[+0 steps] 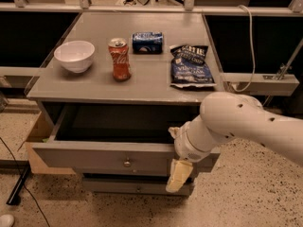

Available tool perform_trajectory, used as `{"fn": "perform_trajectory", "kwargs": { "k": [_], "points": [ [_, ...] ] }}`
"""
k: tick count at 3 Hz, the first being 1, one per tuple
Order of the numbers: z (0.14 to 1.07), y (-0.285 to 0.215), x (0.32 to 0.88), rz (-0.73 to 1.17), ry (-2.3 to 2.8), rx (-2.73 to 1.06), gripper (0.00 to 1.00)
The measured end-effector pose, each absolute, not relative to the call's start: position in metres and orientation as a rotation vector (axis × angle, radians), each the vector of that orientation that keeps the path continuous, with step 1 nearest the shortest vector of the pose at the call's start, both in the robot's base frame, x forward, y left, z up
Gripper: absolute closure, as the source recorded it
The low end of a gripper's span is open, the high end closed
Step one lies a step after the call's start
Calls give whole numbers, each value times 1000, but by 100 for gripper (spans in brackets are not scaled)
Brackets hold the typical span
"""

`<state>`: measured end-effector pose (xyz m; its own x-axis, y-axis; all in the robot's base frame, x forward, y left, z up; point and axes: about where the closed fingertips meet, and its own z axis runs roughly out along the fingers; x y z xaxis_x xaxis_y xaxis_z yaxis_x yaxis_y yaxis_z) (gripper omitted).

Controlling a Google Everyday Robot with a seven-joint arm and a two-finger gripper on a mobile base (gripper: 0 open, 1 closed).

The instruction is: Open top drawer

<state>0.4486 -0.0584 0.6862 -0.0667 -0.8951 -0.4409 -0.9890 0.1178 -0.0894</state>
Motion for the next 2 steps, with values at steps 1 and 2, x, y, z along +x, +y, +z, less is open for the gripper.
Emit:
{"fn": "perform_trajectory", "kwargs": {
  "k": [1,2],
  "points": [
    [677,-60,451,331,2038,-1834,0],
    [661,-60,451,347,2066,-1847,0]
  ]
}}
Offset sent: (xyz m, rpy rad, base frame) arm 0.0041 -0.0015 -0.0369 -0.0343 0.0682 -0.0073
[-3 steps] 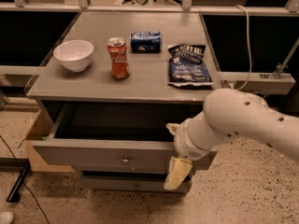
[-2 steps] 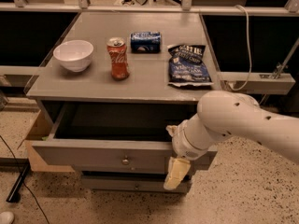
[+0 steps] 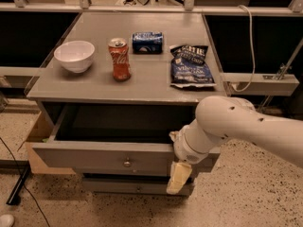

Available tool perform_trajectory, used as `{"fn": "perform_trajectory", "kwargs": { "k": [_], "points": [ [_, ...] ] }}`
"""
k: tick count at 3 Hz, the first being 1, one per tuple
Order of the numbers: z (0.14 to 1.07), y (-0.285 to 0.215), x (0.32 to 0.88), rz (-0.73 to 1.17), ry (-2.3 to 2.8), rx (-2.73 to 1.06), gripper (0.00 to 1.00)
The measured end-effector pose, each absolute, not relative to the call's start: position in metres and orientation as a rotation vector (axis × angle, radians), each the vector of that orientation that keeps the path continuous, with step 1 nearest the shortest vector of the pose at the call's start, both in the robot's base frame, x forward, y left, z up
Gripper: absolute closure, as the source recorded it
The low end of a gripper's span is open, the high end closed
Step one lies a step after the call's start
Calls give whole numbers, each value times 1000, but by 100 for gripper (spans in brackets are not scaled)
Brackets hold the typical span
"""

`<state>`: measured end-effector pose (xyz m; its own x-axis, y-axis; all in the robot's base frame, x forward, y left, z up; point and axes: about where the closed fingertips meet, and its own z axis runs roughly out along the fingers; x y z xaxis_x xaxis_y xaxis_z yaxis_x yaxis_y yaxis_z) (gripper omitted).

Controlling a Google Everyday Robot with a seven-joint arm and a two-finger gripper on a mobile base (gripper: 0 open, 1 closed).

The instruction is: Open top drawer

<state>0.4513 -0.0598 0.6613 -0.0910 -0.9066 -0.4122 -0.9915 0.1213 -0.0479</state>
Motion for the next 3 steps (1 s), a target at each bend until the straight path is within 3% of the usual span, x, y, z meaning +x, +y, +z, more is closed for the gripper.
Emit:
{"fn": "perform_trajectory", "kwargs": {
  "k": [2,3],
  "points": [
    [652,-60,452,358,2084,-1853,0],
    [652,-60,452,358,2084,-1853,26]
  ]
}}
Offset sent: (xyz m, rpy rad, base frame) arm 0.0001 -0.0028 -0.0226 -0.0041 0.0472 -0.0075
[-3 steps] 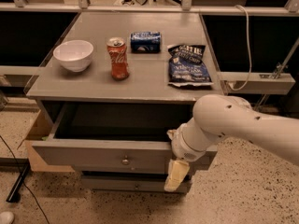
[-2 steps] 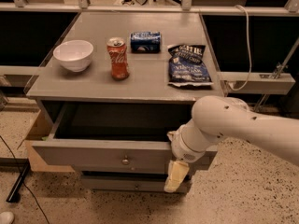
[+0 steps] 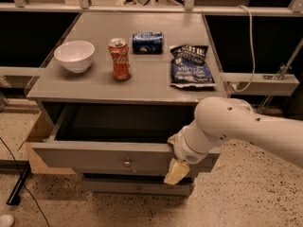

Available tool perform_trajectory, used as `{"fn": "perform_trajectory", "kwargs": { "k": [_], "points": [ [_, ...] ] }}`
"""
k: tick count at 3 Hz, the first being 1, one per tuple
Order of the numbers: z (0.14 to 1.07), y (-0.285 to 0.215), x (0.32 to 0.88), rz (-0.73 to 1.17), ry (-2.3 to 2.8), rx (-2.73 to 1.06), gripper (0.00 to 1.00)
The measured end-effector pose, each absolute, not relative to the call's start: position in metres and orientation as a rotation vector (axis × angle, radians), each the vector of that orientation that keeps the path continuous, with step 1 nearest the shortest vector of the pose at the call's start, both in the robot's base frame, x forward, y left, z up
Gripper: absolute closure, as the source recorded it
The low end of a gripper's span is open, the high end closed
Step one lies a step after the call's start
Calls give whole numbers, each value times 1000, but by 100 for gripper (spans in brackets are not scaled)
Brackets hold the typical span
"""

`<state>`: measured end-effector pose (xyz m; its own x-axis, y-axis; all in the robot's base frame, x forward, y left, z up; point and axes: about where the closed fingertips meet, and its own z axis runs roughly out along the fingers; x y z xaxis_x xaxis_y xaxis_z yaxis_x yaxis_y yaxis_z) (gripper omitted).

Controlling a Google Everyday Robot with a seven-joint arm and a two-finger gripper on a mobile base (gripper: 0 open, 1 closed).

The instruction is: Open top drawer

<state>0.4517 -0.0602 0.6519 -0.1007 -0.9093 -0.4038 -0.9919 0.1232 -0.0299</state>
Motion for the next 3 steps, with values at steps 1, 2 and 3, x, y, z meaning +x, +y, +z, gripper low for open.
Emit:
{"fn": "perform_trajectory", "kwargs": {
  "k": [1,2,3],
  "points": [
    [652,-60,452,358,2084,-1853,49],
    [652,-60,452,358,2084,-1853,80],
    [652,-60,452,358,2084,-1853,100]
  ]
}}
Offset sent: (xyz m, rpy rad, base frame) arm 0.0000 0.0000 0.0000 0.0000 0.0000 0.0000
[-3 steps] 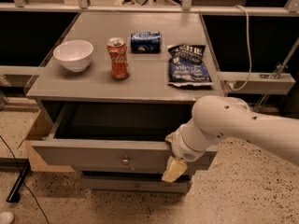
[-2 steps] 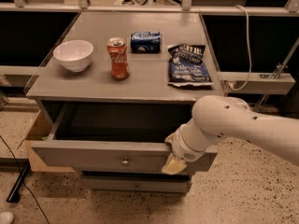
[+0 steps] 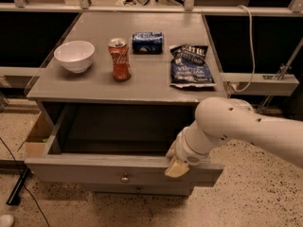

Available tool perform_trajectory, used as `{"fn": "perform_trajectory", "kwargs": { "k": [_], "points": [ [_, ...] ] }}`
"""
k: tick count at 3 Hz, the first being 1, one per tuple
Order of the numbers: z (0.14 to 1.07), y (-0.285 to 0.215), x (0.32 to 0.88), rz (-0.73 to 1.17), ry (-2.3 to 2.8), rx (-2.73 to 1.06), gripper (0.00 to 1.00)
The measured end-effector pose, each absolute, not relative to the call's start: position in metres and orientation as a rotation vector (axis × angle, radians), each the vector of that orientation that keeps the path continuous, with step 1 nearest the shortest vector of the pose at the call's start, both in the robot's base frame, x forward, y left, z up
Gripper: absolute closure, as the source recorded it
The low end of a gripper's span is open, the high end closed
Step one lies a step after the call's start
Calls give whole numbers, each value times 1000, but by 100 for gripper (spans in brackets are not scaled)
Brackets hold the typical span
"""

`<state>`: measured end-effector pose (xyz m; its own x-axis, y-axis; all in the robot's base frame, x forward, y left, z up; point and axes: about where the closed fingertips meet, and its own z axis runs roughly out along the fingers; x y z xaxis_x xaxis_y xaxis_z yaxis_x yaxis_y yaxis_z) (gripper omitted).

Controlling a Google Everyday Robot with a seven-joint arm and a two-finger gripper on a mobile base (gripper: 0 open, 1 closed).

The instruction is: Open top drawer

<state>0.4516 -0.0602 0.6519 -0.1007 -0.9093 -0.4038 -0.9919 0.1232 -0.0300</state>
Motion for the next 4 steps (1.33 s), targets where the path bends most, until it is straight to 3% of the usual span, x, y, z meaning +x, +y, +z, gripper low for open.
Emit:
{"fn": "perform_trajectory", "kwargs": {
  "k": [4],
  "points": [
    [659,-73,430,346,2099,-1777,100]
  ]
}}
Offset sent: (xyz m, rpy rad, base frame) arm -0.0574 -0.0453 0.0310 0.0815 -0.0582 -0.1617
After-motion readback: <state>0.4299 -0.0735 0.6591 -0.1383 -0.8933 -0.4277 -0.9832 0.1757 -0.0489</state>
